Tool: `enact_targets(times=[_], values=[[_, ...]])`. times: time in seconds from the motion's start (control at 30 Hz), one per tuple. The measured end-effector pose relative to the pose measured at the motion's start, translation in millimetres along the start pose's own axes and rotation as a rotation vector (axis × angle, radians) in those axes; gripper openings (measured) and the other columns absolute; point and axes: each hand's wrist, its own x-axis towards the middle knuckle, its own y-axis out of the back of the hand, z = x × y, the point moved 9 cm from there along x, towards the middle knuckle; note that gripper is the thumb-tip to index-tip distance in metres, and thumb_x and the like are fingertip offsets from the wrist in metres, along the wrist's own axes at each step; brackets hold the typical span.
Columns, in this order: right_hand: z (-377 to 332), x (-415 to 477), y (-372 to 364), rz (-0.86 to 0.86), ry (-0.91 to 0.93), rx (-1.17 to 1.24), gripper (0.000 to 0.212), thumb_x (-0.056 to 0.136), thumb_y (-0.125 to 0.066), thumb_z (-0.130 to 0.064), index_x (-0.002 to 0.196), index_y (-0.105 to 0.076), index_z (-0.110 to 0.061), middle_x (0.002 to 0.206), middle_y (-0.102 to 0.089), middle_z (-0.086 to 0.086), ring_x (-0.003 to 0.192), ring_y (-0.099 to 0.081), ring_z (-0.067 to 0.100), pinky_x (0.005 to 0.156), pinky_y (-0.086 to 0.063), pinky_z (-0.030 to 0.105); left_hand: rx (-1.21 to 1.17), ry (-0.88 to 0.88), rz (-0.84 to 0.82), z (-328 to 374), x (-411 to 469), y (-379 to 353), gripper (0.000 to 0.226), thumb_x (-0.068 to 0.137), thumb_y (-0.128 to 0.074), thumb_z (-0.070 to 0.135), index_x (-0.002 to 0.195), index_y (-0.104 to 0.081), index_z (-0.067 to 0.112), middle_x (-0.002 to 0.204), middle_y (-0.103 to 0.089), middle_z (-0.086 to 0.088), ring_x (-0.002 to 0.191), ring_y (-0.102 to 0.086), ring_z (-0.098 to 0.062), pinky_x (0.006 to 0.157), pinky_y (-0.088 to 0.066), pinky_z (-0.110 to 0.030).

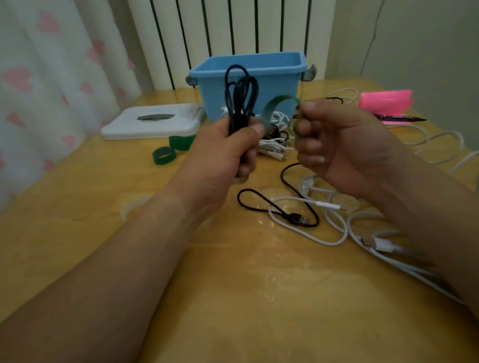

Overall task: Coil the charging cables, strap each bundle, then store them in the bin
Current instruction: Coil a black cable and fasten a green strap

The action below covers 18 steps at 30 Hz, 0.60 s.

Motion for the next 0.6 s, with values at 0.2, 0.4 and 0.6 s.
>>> enact_targets(times=[0.2,0.4,0.6], values=[[11,-5,-1,-0.024,-0.097,-0.424,0.038,0.107,-0.054,-0.044,0.109,-0.072,-0.011,0.056,-0.03,0.001,0.047,-0.027,0.016,0.044,-0.022,0.028,0.368,-0.238,0.19,22,-2,22,0.004,0.106,-0.067,0.021,0.103,-0.069,0.021,0.069,-0.059,0.012,0.062,-0.054,-0.008,0.058,-0.044,-0.026],[-6,-3,4,0.154,0.12,-0.645,0.027,0.108,-0.057,-0.033,0.108,-0.081,-0.021,0.08,-0.073,-0.003,0.088,-0.07,0.012,0.092,-0.051,0.033,0.19,-0.013,0.152,4,0,19,0.02,0.111,-0.058,0.026,0.114,-0.068,0.008,0.065,-0.057,0.001,0.055,-0.05,-0.014,0.047,-0.039,-0.024],[-10,-11,-33,-0.098,0.227,-0.459,0.031,0.11,-0.051,-0.011,0.135,-0.068,-0.016,0.055,-0.043,-0.001,0.055,-0.049,0.014,0.067,-0.05,0.033,0.496,-0.043,0.009,5,-5,-6,0.025,0.11,-0.058,0.023,0.092,-0.07,0.009,0.061,-0.06,0.002,0.053,-0.047,-0.013,0.052,-0.039,-0.027]])
